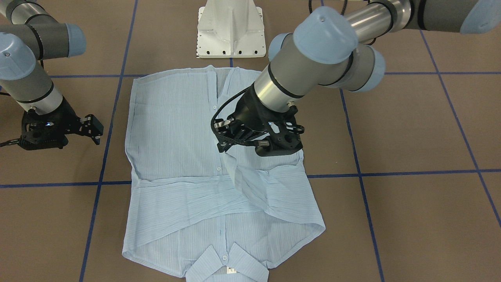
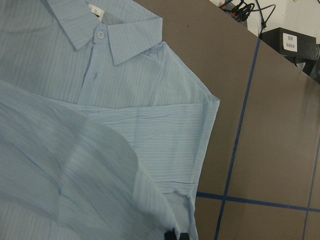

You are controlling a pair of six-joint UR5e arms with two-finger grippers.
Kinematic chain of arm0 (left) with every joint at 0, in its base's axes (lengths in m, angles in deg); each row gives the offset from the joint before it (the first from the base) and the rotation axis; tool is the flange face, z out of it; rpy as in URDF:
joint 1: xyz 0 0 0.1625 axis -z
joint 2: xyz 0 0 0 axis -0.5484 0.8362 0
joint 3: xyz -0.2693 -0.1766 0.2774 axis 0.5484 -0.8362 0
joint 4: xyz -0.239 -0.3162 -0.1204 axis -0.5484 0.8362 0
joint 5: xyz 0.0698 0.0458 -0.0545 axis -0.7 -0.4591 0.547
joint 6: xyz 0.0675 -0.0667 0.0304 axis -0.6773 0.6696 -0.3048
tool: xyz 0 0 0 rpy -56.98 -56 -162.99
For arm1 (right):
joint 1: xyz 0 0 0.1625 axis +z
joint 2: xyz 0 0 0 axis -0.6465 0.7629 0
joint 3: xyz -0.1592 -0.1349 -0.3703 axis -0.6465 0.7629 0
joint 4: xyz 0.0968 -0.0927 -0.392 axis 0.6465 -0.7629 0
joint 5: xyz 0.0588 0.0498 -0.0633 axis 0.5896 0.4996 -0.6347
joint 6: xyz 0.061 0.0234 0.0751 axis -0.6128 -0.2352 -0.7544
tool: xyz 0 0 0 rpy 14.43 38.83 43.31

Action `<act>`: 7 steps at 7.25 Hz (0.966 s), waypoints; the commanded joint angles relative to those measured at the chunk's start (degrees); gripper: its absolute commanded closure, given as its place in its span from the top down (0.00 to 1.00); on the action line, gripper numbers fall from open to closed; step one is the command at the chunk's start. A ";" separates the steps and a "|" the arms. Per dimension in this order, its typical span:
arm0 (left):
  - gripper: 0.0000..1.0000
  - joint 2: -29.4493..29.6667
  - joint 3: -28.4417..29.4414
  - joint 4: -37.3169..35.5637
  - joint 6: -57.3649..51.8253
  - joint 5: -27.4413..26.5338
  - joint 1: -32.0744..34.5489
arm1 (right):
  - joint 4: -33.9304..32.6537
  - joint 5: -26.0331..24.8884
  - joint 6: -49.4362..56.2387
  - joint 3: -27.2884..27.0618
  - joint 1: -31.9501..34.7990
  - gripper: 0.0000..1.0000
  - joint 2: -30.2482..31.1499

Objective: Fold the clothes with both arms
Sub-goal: 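Fold the held sleeve across the shirt toward the right gripper and release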

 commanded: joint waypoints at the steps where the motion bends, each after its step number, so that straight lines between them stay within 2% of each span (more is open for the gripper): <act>1: 0.00 1.61 5.52 4.03 0.68 -3.68 -1.75 | 0.00 -0.03 -0.09 0.03 0.01 1.00 -0.14; 4: 0.00 1.70 7.38 6.58 0.86 -5.18 -2.45 | 0.00 -0.03 -0.09 0.12 0.01 1.00 -0.32; 5: 0.14 1.78 7.82 9.20 0.94 -7.28 -4.28 | 0.09 0.23 -0.17 0.03 0.01 1.00 -0.40; 6: 0.88 1.70 8.00 11.58 0.94 -8.60 -6.12 | 0.09 0.41 -0.17 0.03 0.01 1.00 -0.67; 7: 1.00 1.61 7.91 14.39 0.94 -8.70 -7.36 | 0.09 0.41 0.00 0.12 0.01 1.00 -0.67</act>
